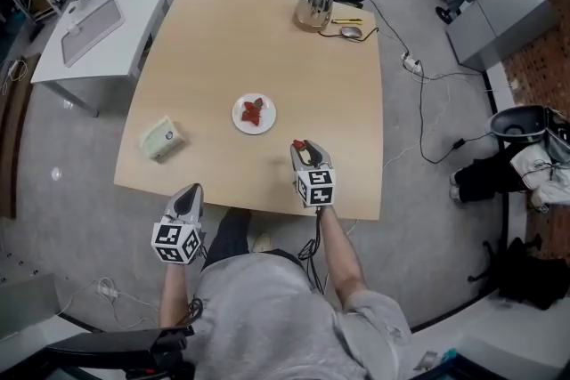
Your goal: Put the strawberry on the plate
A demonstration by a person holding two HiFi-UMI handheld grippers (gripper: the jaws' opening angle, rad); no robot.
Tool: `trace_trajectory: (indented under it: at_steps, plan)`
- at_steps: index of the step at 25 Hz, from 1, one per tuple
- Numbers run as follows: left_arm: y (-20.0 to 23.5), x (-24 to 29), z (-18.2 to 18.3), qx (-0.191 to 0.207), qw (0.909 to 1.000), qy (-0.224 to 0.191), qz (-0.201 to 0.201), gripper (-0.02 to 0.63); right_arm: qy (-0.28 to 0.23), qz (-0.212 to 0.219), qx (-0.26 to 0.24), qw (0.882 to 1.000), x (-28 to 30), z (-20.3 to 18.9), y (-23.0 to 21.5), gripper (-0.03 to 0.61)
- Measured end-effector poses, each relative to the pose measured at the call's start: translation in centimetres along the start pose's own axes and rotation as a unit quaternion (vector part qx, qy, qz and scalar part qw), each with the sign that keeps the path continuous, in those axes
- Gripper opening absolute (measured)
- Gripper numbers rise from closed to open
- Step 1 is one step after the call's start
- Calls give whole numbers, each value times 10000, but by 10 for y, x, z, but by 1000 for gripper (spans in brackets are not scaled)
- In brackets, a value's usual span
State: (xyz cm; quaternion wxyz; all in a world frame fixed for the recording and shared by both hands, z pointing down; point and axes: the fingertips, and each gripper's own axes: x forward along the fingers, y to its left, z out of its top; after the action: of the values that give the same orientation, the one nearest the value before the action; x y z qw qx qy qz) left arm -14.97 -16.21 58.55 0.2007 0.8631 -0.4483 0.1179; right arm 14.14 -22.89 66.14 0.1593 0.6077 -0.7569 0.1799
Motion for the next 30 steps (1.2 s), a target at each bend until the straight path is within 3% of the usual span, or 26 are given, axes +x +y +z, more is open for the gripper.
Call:
trace_trajectory:
  at_steps: [30]
  plan:
    - [59,46,-5,-286,9976,482,407,20,606,582,-107,9964,139,-12,18,147]
